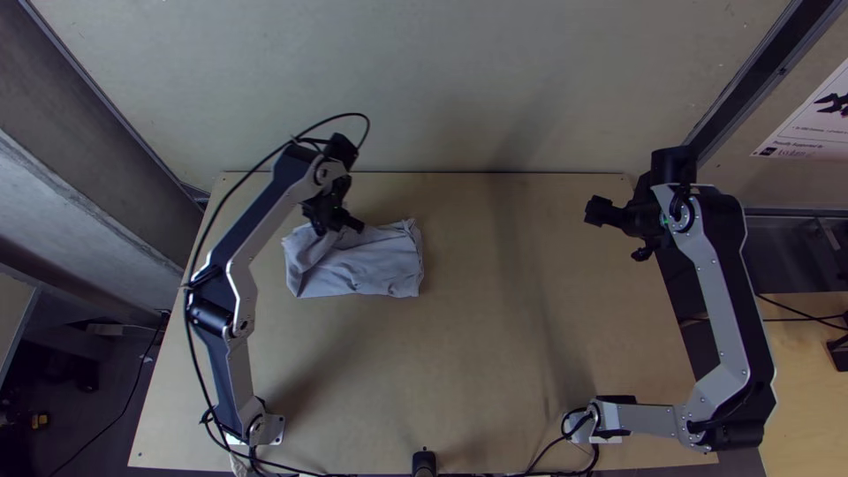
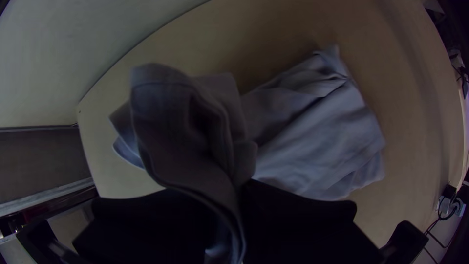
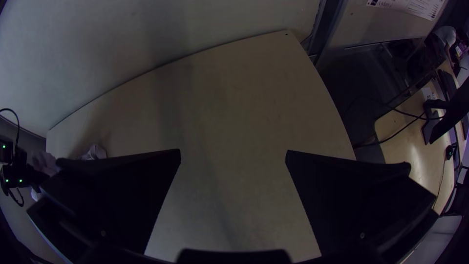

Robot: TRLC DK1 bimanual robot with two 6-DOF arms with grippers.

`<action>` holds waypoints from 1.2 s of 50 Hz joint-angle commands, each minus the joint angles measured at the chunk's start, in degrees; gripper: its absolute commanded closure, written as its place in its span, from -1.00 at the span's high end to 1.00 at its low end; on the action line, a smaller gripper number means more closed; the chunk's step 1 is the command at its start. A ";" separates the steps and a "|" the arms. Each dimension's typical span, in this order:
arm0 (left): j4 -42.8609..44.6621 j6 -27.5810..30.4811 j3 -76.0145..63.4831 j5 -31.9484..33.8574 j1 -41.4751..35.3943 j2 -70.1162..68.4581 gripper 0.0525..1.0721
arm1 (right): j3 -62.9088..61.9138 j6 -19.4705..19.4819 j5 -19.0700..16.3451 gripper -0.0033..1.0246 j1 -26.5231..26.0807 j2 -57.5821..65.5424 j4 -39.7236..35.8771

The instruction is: Fold the t-shirt

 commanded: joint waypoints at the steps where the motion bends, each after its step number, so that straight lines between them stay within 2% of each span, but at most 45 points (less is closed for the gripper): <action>1: -1.36 -3.26 4.41 2.17 -2.24 3.03 -0.95 | -3.01 0.50 -0.22 0.92 0.15 -2.22 1.06; 7: -1.71 -6.87 7.75 8.68 -3.82 6.37 -0.93 | -5.38 0.50 -0.22 0.92 0.24 -3.54 2.11; 9: -1.62 -8.80 8.63 10.08 -4.35 7.69 -0.79 | -6.00 0.50 -0.22 0.92 0.15 -3.80 2.29; 10: -1.62 -9.77 8.98 10.96 -4.61 8.22 -0.65 | -6.35 0.50 -0.13 0.92 0.15 -3.98 2.47; 11: -1.36 -11.08 9.25 12.19 -4.70 8.83 -0.42 | -6.70 0.41 -0.13 0.92 0.06 -4.24 2.64; 12: -1.18 -12.49 9.25 13.42 -4.79 9.36 -0.09 | -7.05 0.41 -0.13 0.92 0.06 -4.33 2.82; 14: -1.36 -14.16 9.25 16.06 -5.49 10.68 0.73 | -7.75 0.41 -0.13 0.92 0.06 -4.68 2.99; 15: -1.27 -14.51 9.25 17.20 -5.76 11.21 0.93 | -8.19 0.41 -0.13 0.92 0.06 -4.86 3.08; 19: 0.66 -16.36 9.42 20.98 -7.43 13.49 0.91 | -9.78 0.41 -0.22 0.92 0.15 -5.47 3.34; 23: 1.72 -17.50 11.80 28.10 -9.36 16.92 0.91 | -11.97 0.41 -0.22 0.92 0.50 -6.44 3.78; 29: 5.14 -20.58 15.57 32.23 -12.35 21.05 0.92 | -16.02 0.41 -0.13 0.92 0.94 -8.02 4.75; 36: 9.01 -22.25 17.42 39.97 -13.76 23.42 0.92 | -20.50 0.06 -0.13 0.92 1.12 -10.04 6.33; 54: 9.71 -22.77 16.54 39.97 -11.47 20.35 0.91 | -20.76 -0.38 -0.13 0.92 1.91 -11.27 9.32; 60: 10.15 -20.75 13.82 36.19 -9.89 13.58 0.91 | -17.77 -1.61 -0.13 0.92 1.91 -11.10 11.52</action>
